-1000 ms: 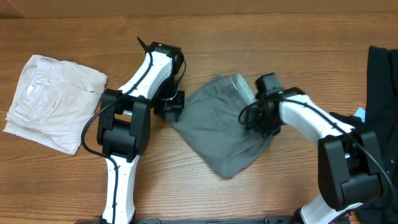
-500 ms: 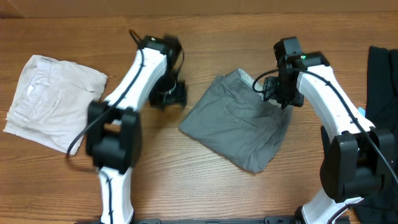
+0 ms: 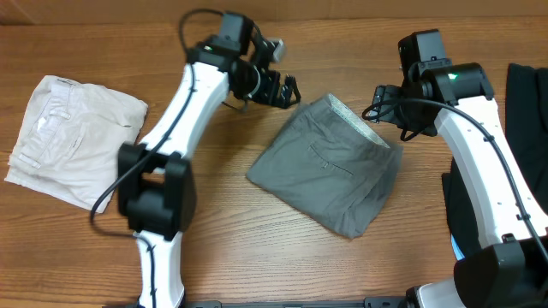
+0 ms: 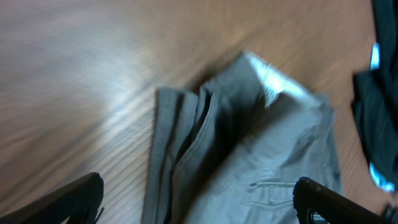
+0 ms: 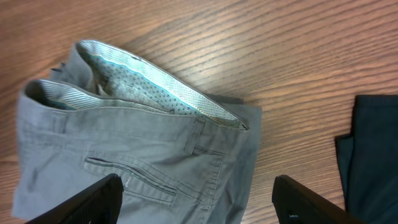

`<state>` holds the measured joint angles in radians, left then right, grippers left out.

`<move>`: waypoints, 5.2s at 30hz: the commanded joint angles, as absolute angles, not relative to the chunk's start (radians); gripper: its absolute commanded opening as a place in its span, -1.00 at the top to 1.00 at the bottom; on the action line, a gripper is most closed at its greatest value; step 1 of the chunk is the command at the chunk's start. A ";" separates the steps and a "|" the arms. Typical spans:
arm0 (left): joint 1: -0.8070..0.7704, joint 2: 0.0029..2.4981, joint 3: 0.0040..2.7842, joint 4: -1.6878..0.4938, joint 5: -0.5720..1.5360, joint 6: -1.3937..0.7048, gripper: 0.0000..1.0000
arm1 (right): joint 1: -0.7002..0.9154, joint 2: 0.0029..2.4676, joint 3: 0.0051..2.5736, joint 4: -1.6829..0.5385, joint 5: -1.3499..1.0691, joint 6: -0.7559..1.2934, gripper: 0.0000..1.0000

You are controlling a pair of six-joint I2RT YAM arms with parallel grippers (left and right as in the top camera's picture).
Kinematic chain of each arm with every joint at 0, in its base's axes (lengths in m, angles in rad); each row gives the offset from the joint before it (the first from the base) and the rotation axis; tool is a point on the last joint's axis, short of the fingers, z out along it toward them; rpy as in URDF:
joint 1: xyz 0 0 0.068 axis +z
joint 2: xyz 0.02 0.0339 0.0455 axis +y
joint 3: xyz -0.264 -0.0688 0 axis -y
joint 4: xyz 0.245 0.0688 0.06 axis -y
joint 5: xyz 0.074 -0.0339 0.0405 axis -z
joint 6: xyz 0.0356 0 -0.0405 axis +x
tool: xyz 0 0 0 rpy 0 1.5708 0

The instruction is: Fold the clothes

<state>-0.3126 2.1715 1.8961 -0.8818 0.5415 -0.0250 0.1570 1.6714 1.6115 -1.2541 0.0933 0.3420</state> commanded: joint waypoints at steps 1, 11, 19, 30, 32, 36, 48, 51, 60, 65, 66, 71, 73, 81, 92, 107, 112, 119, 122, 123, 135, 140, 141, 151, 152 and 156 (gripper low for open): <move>-0.348 2.258 1.885 -0.862 0.698 0.101 -1.00 | 0.159 1.655 1.636 -1.263 0.092 0.353 -0.63; -0.374 2.423 1.885 -0.766 0.668 0.039 -1.00 | 0.159 1.655 1.636 -1.274 0.092 0.353 -0.63; -0.375 2.531 1.885 -0.749 0.691 -0.084 -0.86 | 0.159 1.655 1.636 -1.296 0.092 0.353 -0.64; -0.414 2.548 1.885 -0.763 0.776 -0.082 -0.57 | 0.159 1.655 1.636 -1.297 0.072 0.353 -0.64; -0.426 2.548 1.885 -0.764 0.775 -0.082 -0.57 | 0.159 1.655 1.636 -1.296 0.072 0.353 -0.64; -0.438 2.548 1.885 -0.783 0.754 -0.082 -0.04 | 0.159 1.655 1.636 -1.296 0.073 0.353 -0.64; -0.402 2.519 1.914 -0.828 0.698 -0.112 0.92 | 0.159 1.655 1.636 -1.296 0.073 0.353 -0.64; -0.341 2.487 1.960 -0.864 0.586 -0.215 0.92 | 0.159 1.655 1.636 -1.297 0.073 0.353 -0.64; -0.105 2.325 1.994 -0.957 0.453 -0.396 0.92 | 0.159 1.655 1.636 -1.292 0.073 0.353 -0.64; -0.025 2.191 1.994 -1.056 0.237 -0.343 0.92 | 0.159 1.655 1.636 -1.292 0.073 0.353 -0.64; -0.012 2.166 1.994 -1.079 0.188 -0.344 0.92 | 0.159 1.655 1.636 -1.292 0.073 0.352 -0.64; 0.073 2.028 1.994 -1.166 0.044 -0.322 0.92 | 0.159 1.655 1.636 -1.292 0.073 0.352 -0.64; 0.107 1.980 1.994 -1.171 0.041 -0.289 0.92 | 0.159 1.655 1.636 -1.292 0.073 0.353 -0.64; 0.244 1.895 1.994 -1.087 -0.007 -0.205 0.92 | 0.159 1.655 1.636 -1.296 0.073 0.353 -0.64; 0.435 1.909 1.991 -0.982 -0.078 -0.202 0.92 | 0.159 1.655 1.636 -1.304 0.073 0.353 -0.65; 0.606 1.968 1.948 -0.956 -0.078 -0.215 0.92 | 0.159 1.655 1.636 -1.307 0.073 0.353 -0.65; 0.621 2.022 1.948 -0.964 -0.078 -0.217 0.92 | 0.159 1.655 1.636 -1.308 0.073 0.353 -0.65; 0.632 2.048 1.948 -0.970 -0.078 -0.217 0.12 | 0.159 1.655 1.636 -1.312 0.073 0.353 -0.65; 0.637 2.048 1.948 -0.985 -0.078 -0.217 -1.00 | 0.159 1.655 1.636 -1.312 0.073 0.352 -0.66; 0.639 2.048 1.948 -0.992 -0.078 -0.217 -1.00 | 0.159 1.655 1.636 -1.312 0.073 0.352 -0.66; 0.637 2.048 1.948 -1.008 0.109 -0.225 -0.99 | 0.159 1.655 1.636 -1.306 0.073 0.352 -0.75; 0.559 2.048 1.948 -1.013 0.228 -0.207 -1.00 | 0.159 1.658 1.636 -1.248 0.056 0.352 -0.96; 0.538 2.048 1.948 -1.015 0.237 -0.195 -1.00 | 0.159 1.660 1.636 -1.230 0.041 0.352 -1.00; 0.076 2.048 1.948 -1.098 0.169 -0.063 -1.00 | 0.159 1.744 1.636 -1.015 -0.159 0.208 -1.00; 0.031 2.048 1.948 -1.129 0.144 -0.063 -1.00 | 0.159 1.748 1.636 -1.025 -0.159 0.208 -1.00; -0.104 2.048 1.948 -1.286 -0.045 -0.139 -1.00 | 0.157 1.753 1.636 -1.099 -0.158 0.178 -1.00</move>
<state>-0.0456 2.0487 1.9419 -1.2140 0.1299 -0.0990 0.1577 1.7561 1.6165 -1.0740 -0.1337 0.2211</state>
